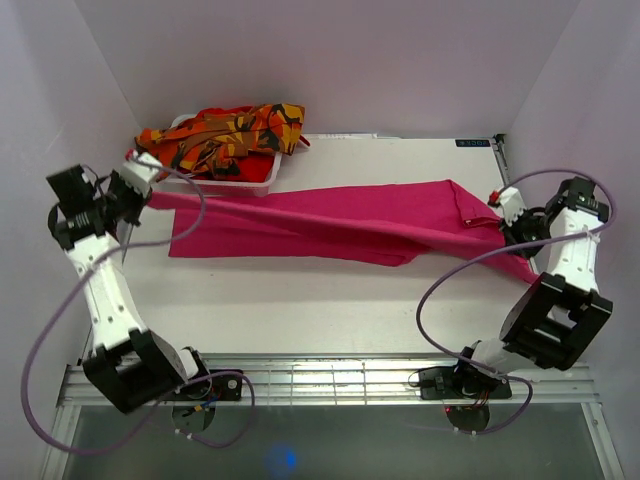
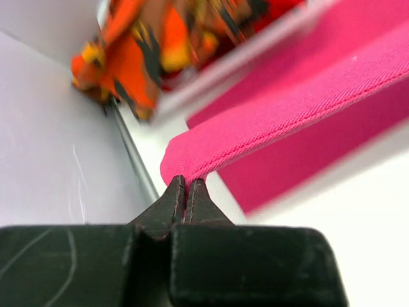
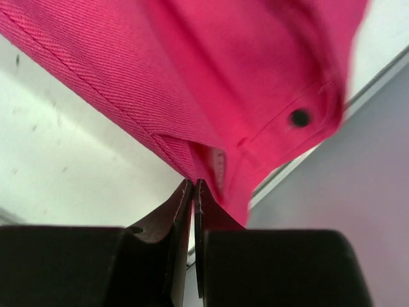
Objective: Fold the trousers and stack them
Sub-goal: Flatten the trousers out
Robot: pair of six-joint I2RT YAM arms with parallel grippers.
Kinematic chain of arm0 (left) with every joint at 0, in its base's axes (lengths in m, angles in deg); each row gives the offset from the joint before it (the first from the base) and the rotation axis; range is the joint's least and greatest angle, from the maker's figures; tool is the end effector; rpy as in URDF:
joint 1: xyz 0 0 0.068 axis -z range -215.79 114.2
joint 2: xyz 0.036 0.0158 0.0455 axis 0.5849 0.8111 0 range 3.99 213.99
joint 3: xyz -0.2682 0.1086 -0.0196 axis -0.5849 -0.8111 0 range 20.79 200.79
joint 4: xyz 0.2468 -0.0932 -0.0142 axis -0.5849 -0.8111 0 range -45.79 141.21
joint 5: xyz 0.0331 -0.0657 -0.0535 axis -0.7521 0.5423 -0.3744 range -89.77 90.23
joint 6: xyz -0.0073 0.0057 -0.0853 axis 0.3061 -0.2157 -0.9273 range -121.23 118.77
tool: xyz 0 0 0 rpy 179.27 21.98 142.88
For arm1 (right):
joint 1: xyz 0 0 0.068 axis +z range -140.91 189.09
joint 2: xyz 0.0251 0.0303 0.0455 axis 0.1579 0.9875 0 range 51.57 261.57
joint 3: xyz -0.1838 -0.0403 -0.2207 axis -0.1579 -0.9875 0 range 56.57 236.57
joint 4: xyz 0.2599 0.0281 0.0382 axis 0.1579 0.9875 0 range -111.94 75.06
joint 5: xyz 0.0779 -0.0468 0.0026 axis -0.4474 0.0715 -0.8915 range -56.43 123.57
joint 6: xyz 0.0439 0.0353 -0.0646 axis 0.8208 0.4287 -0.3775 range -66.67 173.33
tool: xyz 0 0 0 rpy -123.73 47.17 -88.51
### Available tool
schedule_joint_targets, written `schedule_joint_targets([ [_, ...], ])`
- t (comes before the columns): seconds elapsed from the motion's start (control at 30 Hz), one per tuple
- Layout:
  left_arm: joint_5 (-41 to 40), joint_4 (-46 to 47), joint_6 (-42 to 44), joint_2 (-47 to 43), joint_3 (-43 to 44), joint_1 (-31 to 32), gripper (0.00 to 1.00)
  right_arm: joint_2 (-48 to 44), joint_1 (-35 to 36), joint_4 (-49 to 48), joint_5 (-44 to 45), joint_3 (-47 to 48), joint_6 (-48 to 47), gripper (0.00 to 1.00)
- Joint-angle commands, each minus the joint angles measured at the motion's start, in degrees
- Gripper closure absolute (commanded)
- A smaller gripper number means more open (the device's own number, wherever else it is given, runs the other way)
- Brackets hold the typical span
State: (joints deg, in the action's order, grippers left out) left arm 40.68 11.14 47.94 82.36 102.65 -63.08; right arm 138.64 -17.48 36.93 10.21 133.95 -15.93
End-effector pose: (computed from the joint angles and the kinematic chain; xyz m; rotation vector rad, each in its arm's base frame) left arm 0.3004 0.0997 0.3860 0.7464 1.9004 0.0441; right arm 0.2929 -0.1130 0.2789 -1.0385 2.3786 -0.0050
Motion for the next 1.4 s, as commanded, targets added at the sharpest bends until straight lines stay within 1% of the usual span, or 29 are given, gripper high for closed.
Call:
schedule_joint_targets([
  [0.0, -2.12, -4.55, 15.2, -12.69, -14.41, -3.55, 1.0, -5.23, -2.96, -0.85, 7.17, -10.65, -11.06, 0.92],
  [0.03, -4.3, -5.27, 17.34, -14.8, -22.98, -4.0, 1.0, -6.46, -3.4, -1.73, 9.62, -13.29, -12.38, 0.92],
  [0.07, -5.37, -6.41, 19.37, -18.22, -27.5, -5.31, 1.0, -6.91, -3.58, -2.35, 10.77, -17.92, -15.01, 0.92],
  [0.1, -6.42, -7.38, 24.96, -19.56, -31.9, -6.19, 1.0, -7.52, -3.75, -3.58, 11.74, -20.06, -16.25, 0.92],
  [0.13, -8.35, -8.26, 27.71, -20.61, -36.12, -7.07, 1.0, -7.7, -4.02, -4.2, 13.93, -22.08, -17.57, 0.92],
  [0.17, -9.06, -9.31, 30.17, -22.45, -43.99, -9.51, 1.0, -7.79, -4.02, -4.81, 14.99, -23.75, -19.32, 0.92],
  [0.23, -11.43, -10.28, 36.92, -23.78, -50.11, -11.73, 1.0, -7.88, -4.11, -4.82, 17.55, -27.36, -20.91, 0.92],
  [0.27, -11.96, -10.81, 38.27, -24.66, -54.14, -13.39, 1.0, -7.88, -4.11, -4.38, 18.34, -28.07, -21.53, 0.92],
  [0.37, -12.76, -12.2, 40.48, -24.32, -54.8, -14.98, 1.0, -8.58, -4.11, -1.31, 20.71, -29.4, -24.43, 0.9],
  [0.4, -12.5, -13.7, 41.53, -22.4, -53.49, -15.51, 0.99, -8.93, -4.11, -0.96, 21.33, -28.7, -24.61, 0.82],
  [0.43, -12.06, -16.06, 43.8, -20.9, -51.74, -15.95, 0.9, -8.85, -4.19, 0.09, 21.16, -27.74, -24.61, 0.77],
  [0.47, -10.75, -21.57, 44.87, -19.15, -47.11, -16.91, 0.64, -8.5, -4.46, 1.06, 20.37, -26.16, -24.27, 0.68],
  [0.5, -9.78, -24.15, 45.48, -15.3, -44.28, -17.44, 0.49, -7.19, -4.81, 2.46, 17.76, -21.62, -23.04, 0.51],
  [0.53, -8.38, -26.61, 45.66, -13.35, -41.29, -17.88, 0.39, -6.22, -4.98, 4.3, 16.16, -18.79, -22.16, 0.45],
  [0.57, -5.23, -30.38, 44.88, -11.41, -38.04, -18.76, 0.32, -4.99, -5.07, 7.8, 14.23, -15.63, -20.85, 0.4],
  [0.6, -3.38, -31.54, 43.4, -7.48, -31.13, -18.77, 0.3, -2.19, -5.25, 9.84, 10.39, -12.38, -19.62, 0.34],
  [0.63, -1.27, -32.34, 41.64, -5.53, -27.76, -18.77, 0.29, -0.77, -5.25, 11.51, 8.61, -6.34, -16.73, 0.33],
  [0.67, 2.67, -32.61, 37.1, -3.68, -24.59, -18.77, 0.27, 0.72, -5.25, 13.79, 6.59, -3.67, -14.96, 0.33],
  [0.7, 4.27, -32.61, 35.31, -0.27, -19.51, -18.68, 0.26, 3.52, -5.16, 14.16, 3.35, -1.47, -11.2, 0.35],
  [0.73, 5.33, -32.52, 33.73, 1.16, -17.72, -18.24, 0.26, 4.77, -5.07, 14.43, 2.18, 1.42, -9.6, 0.36],
  [0.77, 5.34, -30.78, 29.1, 2.22, -16.66, -16.5, 0.26, 6.0, -4.81, 14.26, 1.48, 2.24, -7.84, 0.38],
  [0.83, 3.07, -25.18, 24.33, 3.89, -16.91, -14.03, 0.29, 8.81, -3.93, 12.16, 1.55, 2.68, -3.27, 0.45],
  [0.9, 0.35, -23.04, 21.69, 4.16, -18.66, -12.88, 0.31, 10.14, -3.32, 7.43, 3.56, 0.76, -0.8, 0.53],
  [1.0, -2.56, -18.56, 19.39, 3.46, -24.81, -10.6, 0.32, 9.88, -2.27, 0.49, 8.21, -5.12, 2.45, 0.58],
  [1.03, -4.48, -17.33, 18.78, 3.11, -28.13, -9.29, 0.33, 9.88, -2.17, -1.02, 9.28, -6.79, 2.89, 0.59],
  [1.1, -6.6, -15.74, 18.69, 2.14, -31.49, -8.14, 0.35, 9.53, -1.65, -3.31, 12.52, -11.7, 2.98, 0.61],
  [1.17, -11.69, -12.23, 18.16, 2.23, -36.05, -6.55, 0.38, 9.52, -1.56, -7.44, 15.17, -14.88, 2.9, 0.62],
  [1.27, -18.02, -9.33, 18.86, 4.24, -38.88, -6.46, 0.48, 10.05, -1.64, -12.98, 22.27, -20.07, 1.41, 0.63],
  [1.37, -22.58, -8.35, 19.82, 7.67, -38.8, -7.34, 0.54, 10.4, -1.91, -15.54, 25.54, -22.8, -0.09, 0.64],
])
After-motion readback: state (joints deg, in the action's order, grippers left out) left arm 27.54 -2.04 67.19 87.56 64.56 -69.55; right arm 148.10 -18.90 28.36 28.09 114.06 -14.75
